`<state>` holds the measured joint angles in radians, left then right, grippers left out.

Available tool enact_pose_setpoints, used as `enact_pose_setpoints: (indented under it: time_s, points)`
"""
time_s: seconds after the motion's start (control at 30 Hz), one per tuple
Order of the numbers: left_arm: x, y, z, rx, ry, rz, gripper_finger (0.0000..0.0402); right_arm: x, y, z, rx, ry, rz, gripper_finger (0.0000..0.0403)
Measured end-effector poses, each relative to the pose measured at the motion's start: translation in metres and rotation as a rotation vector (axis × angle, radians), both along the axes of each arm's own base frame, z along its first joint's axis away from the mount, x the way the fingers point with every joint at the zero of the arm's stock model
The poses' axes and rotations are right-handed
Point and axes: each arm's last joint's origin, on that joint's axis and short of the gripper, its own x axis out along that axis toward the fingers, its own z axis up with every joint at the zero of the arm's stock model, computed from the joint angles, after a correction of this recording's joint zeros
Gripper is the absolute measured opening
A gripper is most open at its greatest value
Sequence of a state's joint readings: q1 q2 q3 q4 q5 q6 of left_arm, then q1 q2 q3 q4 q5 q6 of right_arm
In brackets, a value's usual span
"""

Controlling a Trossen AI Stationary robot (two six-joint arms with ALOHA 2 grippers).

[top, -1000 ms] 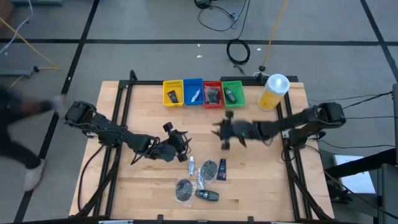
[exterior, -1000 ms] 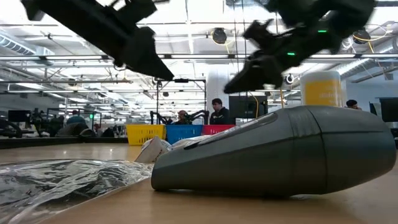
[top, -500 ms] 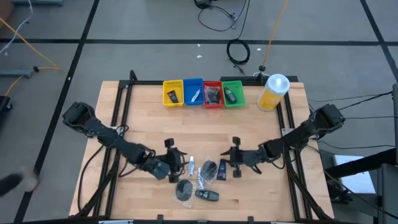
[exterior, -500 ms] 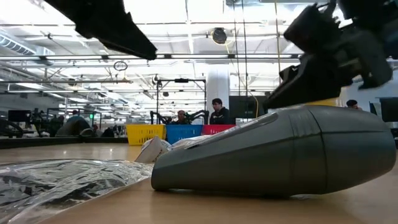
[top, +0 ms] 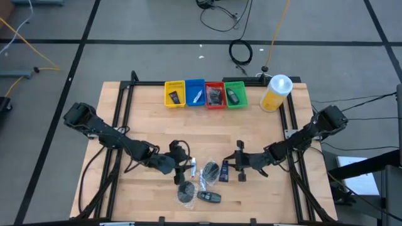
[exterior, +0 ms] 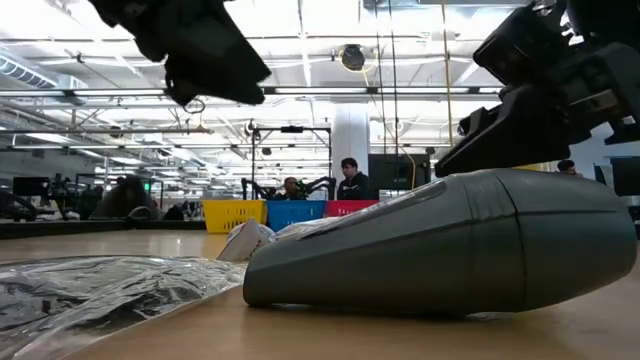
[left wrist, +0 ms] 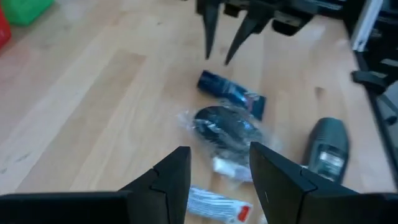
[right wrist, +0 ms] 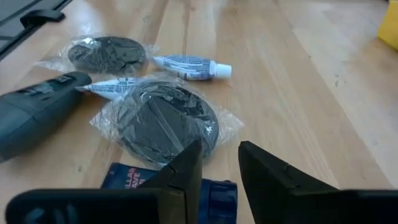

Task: Pick & Place Travel size toiletries
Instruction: Put the white toothpaste into the blue basket

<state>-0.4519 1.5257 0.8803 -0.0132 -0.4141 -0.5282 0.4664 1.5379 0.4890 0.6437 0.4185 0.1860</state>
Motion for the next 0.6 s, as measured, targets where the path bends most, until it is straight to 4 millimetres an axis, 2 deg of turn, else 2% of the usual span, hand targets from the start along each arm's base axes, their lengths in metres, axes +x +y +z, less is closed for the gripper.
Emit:
enact_pose_setpoints:
  time_s: [0.13,0.3,0.47,0.6]
  points:
    - [-0.001,0.009,-0.005,0.022,0.064,0.021,0.0175,0.001,-0.001,0.001,-0.037,-0.013,0.016,0.0096]
    - [-0.003,0.022,-0.013,-0.053,0.178,0.084,0.0238,0.003,-0.005,0.001,-0.04,-0.01,0.0,0.0096]
    - [-0.004,0.036,-0.02,-0.212,0.224,0.308,0.0303,0.005,-0.008,0.002,-0.031,-0.023,-0.017,0.0096]
    - [-0.003,0.034,-0.022,-0.235,0.184,0.411,0.0325,0.004,-0.008,0.002,-0.045,-0.021,-0.009,0.0096]
